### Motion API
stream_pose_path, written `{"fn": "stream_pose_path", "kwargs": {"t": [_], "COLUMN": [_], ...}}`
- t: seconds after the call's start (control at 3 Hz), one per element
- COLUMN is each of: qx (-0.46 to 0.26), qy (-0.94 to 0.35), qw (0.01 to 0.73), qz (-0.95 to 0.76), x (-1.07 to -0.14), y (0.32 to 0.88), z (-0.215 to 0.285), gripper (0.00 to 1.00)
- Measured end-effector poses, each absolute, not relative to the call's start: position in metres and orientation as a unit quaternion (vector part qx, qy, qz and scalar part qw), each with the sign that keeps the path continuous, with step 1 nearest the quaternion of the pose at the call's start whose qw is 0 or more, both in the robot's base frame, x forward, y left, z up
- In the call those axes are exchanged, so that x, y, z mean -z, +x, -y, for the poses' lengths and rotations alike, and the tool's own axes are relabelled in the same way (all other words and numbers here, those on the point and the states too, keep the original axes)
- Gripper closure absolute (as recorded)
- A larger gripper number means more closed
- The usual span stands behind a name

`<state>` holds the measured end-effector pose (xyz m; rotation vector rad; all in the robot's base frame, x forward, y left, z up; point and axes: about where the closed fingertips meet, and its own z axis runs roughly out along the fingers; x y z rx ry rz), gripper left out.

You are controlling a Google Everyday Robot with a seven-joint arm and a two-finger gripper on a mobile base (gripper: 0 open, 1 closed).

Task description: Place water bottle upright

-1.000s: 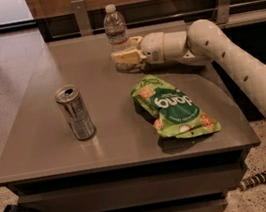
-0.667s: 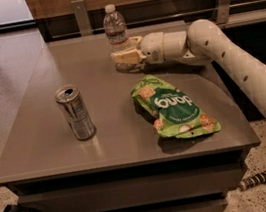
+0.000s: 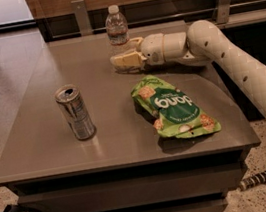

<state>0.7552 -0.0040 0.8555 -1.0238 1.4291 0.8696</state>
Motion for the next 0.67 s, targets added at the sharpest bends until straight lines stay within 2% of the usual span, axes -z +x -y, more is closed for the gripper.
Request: {"fn": "stream_pose_path", "kwargs": {"t": [0.33,0.67], "qx": [-0.37,-0.37], "qy": [-0.435,-0.435], "qw": [0.556,0.556], "qz": [-0.604,-0.604], "x": [-0.8552,-0.8552], "y": [0.7549,0.7549], "z": [0.0009,0.0007], "gripper": [0.0,0.0]}}
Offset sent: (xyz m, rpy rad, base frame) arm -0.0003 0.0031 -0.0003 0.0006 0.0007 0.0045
